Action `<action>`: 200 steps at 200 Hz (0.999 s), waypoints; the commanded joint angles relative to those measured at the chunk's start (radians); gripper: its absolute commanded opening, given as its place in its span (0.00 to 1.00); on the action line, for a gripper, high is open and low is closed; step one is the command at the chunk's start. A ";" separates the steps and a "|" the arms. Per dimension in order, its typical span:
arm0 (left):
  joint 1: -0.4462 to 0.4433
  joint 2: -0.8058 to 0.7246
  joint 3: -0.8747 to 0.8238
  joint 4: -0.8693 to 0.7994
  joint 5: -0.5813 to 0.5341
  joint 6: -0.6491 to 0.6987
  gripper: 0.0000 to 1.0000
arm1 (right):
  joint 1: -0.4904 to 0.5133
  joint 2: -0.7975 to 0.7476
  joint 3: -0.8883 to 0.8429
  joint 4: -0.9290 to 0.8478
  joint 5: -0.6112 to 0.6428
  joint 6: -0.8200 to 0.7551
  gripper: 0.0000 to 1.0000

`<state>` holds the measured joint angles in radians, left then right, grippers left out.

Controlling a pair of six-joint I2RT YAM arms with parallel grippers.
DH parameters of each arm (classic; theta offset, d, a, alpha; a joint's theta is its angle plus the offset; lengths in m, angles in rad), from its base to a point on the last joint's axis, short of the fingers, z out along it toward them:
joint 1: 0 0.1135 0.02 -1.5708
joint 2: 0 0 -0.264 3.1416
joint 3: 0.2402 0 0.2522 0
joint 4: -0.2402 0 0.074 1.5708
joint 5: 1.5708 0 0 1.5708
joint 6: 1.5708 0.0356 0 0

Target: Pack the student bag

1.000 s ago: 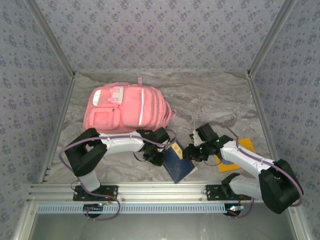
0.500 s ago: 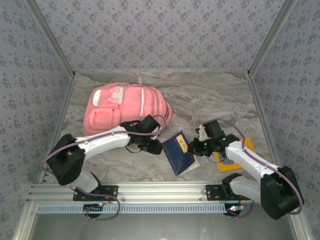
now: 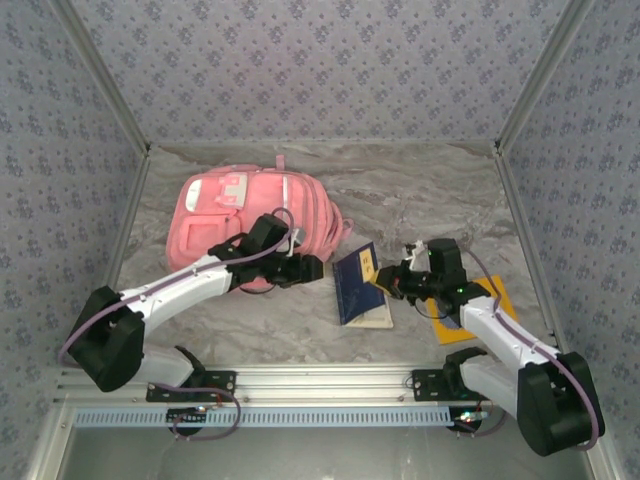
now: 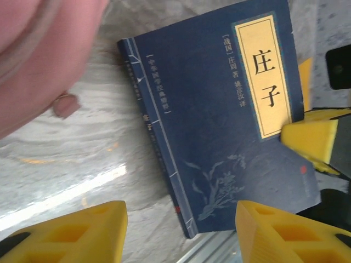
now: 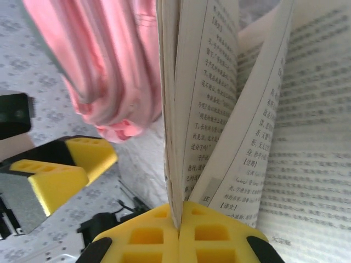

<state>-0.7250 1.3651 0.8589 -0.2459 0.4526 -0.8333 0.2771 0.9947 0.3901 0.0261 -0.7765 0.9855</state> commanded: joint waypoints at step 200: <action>-0.019 0.397 -0.032 0.648 0.131 -0.435 0.33 | -0.011 -0.120 -0.213 0.533 -0.023 0.333 0.00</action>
<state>-0.7269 1.7336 0.8013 0.3389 0.5423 -1.2392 0.2703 0.8780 0.1852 0.4908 -0.7963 1.2949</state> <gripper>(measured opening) 0.405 0.056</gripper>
